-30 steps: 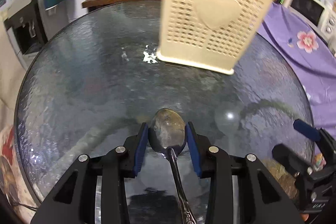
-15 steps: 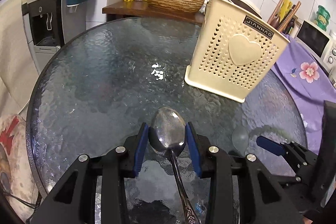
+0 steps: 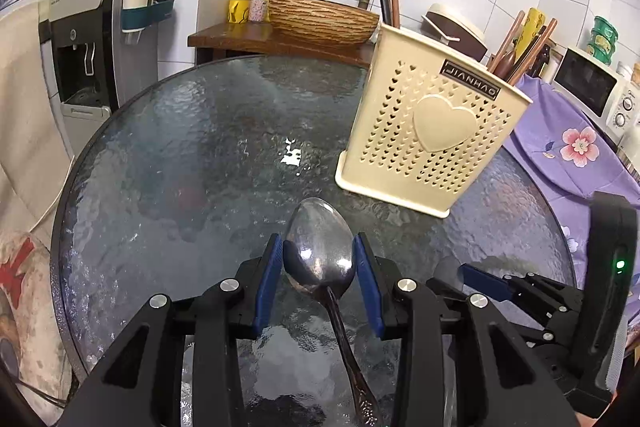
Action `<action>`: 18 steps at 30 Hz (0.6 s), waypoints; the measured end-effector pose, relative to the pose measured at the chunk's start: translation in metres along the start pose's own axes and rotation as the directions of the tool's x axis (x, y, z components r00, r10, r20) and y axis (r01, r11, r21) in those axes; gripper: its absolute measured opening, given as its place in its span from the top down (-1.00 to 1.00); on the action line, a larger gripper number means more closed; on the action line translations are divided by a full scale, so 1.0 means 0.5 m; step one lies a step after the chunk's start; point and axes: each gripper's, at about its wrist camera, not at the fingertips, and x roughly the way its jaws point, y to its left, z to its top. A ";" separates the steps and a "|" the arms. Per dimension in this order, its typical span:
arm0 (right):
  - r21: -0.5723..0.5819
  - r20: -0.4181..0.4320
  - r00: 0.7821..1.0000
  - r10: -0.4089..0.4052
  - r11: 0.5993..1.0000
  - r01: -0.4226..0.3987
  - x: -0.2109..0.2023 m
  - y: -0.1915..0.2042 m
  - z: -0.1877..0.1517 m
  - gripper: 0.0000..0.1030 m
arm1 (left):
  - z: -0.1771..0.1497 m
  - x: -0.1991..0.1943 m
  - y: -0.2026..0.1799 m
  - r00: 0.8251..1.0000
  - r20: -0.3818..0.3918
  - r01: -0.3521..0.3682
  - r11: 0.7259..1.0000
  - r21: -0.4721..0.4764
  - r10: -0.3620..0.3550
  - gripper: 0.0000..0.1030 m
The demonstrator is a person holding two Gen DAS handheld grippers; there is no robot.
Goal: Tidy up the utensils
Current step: 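Lift the spoon with the left tool and carry it over the cream holder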
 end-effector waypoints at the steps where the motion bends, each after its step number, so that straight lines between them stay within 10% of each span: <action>1: 0.004 0.014 1.000 0.007 1.000 -0.007 -0.006 -0.004 0.002 0.27 | 0.001 -0.002 0.000 1.000 0.004 0.001 1.000 0.000 -0.001 0.30; 18: -0.042 0.267 0.961 0.071 0.997 -0.062 -0.190 -0.053 0.021 0.28 | 0.023 -0.058 -0.044 0.996 0.081 0.039 0.998 0.054 -0.043 0.32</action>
